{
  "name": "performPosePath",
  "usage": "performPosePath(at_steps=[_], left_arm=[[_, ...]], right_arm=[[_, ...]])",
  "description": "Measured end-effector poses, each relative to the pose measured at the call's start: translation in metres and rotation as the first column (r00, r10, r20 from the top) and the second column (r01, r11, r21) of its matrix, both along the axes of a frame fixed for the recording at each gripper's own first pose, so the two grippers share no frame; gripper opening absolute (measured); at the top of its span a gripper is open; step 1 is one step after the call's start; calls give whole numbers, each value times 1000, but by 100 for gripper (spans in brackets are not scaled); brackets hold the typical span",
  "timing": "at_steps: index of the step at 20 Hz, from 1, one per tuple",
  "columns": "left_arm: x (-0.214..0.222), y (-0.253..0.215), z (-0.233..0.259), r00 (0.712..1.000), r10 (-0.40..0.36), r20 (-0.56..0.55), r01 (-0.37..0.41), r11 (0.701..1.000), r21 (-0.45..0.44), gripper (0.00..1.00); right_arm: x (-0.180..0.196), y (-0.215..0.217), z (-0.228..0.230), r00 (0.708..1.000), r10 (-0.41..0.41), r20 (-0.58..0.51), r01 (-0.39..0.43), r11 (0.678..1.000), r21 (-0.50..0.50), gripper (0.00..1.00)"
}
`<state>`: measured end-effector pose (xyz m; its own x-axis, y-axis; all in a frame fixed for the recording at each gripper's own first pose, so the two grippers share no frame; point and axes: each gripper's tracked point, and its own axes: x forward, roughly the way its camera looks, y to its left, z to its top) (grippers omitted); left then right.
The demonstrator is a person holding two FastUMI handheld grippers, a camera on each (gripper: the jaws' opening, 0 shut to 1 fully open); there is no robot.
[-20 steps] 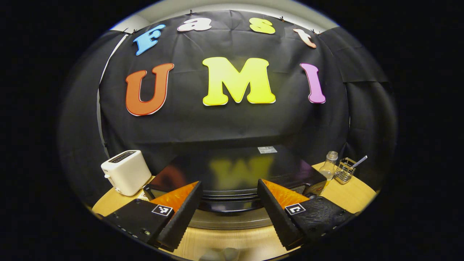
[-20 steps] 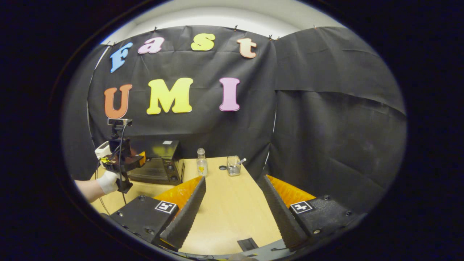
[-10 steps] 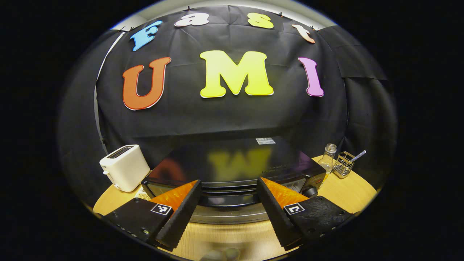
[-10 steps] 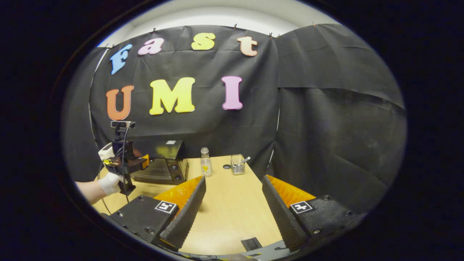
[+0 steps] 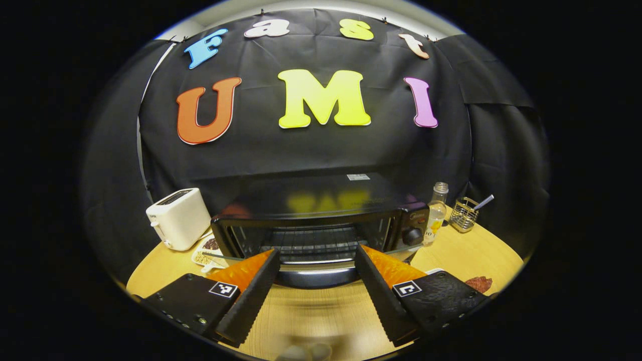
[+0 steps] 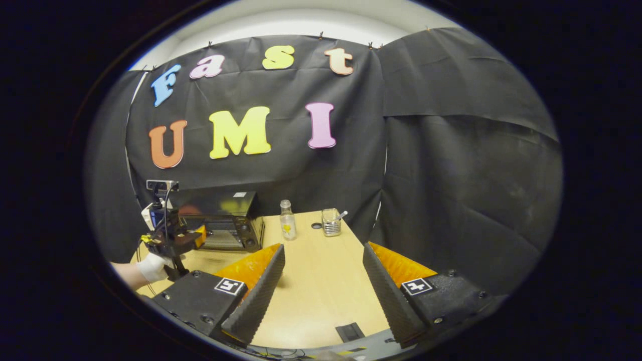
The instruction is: Open the electric oven with the left hand, put the food in, and close the electric oven.
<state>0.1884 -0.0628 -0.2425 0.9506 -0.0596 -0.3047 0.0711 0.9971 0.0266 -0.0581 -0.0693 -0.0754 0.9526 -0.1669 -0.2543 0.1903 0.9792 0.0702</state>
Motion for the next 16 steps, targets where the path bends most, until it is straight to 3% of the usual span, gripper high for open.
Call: performPosePath(at_steps=[9,16], left_arm=[[-61,-4,-58,998,-1,-61,2,1000,17,96],[-81,-8,-101,990,-3,-142,6,1000,25,96]], right_arm=[[-13,-2,-11,999,6,-48,-7,1000,-23,99],[-18,2,-20,997,7,-77,-8,1000,-20,99]])
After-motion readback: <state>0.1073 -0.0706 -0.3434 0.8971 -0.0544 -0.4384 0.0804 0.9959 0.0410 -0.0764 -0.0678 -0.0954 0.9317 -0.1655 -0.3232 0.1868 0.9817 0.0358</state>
